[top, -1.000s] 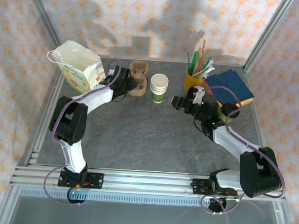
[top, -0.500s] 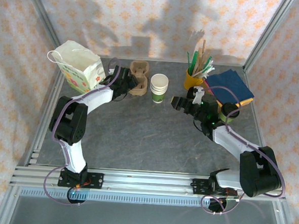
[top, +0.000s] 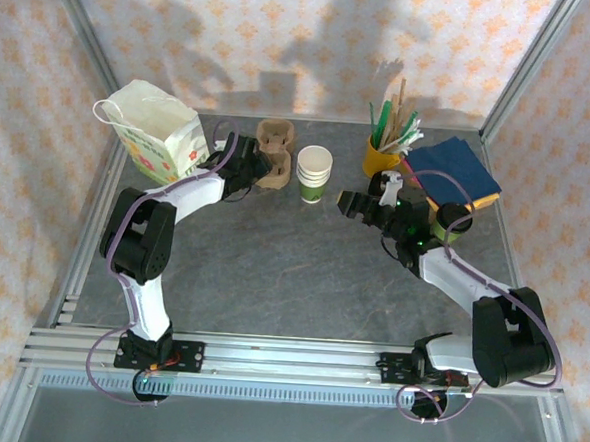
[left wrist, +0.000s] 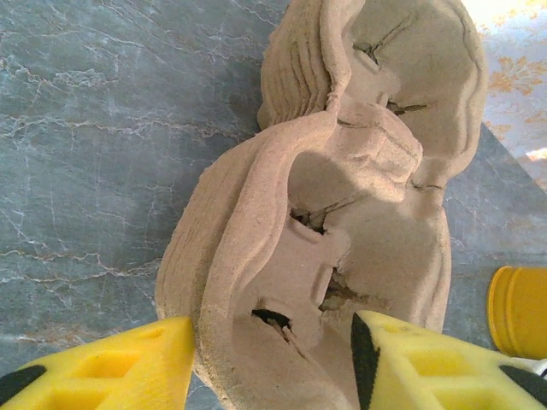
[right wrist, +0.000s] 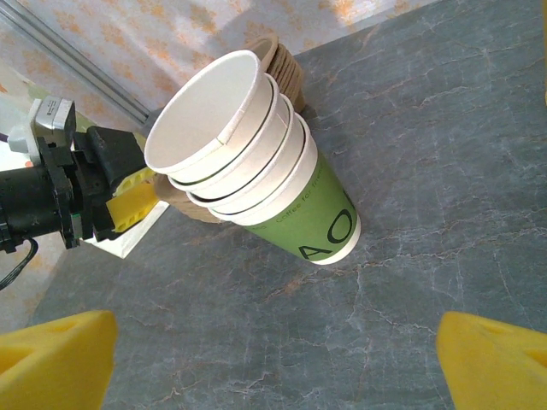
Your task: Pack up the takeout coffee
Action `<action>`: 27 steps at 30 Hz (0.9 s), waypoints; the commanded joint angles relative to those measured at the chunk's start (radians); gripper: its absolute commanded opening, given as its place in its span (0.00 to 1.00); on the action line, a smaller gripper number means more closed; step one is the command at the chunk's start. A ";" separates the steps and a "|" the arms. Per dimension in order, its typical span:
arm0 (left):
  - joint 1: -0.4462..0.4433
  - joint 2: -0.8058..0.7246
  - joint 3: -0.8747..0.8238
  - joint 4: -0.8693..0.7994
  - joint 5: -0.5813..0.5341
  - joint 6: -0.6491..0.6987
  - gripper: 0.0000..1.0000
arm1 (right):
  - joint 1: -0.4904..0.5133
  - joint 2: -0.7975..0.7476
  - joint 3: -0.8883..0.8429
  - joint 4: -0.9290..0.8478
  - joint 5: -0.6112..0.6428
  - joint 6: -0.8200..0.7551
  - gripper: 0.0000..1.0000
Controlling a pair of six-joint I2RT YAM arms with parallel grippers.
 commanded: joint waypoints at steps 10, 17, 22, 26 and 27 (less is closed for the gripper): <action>0.005 -0.040 -0.019 0.033 0.003 0.003 0.49 | 0.005 0.016 0.022 -0.001 0.010 0.001 0.95; 0.005 -0.058 -0.024 0.050 0.021 -0.001 0.49 | 0.005 0.019 0.022 -0.003 0.012 -0.001 0.95; 0.005 -0.069 -0.031 0.077 0.044 -0.011 0.49 | 0.005 0.023 0.025 -0.005 0.014 0.000 0.95; 0.005 -0.079 -0.042 0.118 0.081 -0.041 0.49 | 0.006 0.025 0.028 -0.005 0.000 0.006 0.95; 0.005 -0.082 -0.044 0.121 0.080 -0.043 0.48 | 0.007 0.023 0.027 -0.006 0.003 0.004 0.95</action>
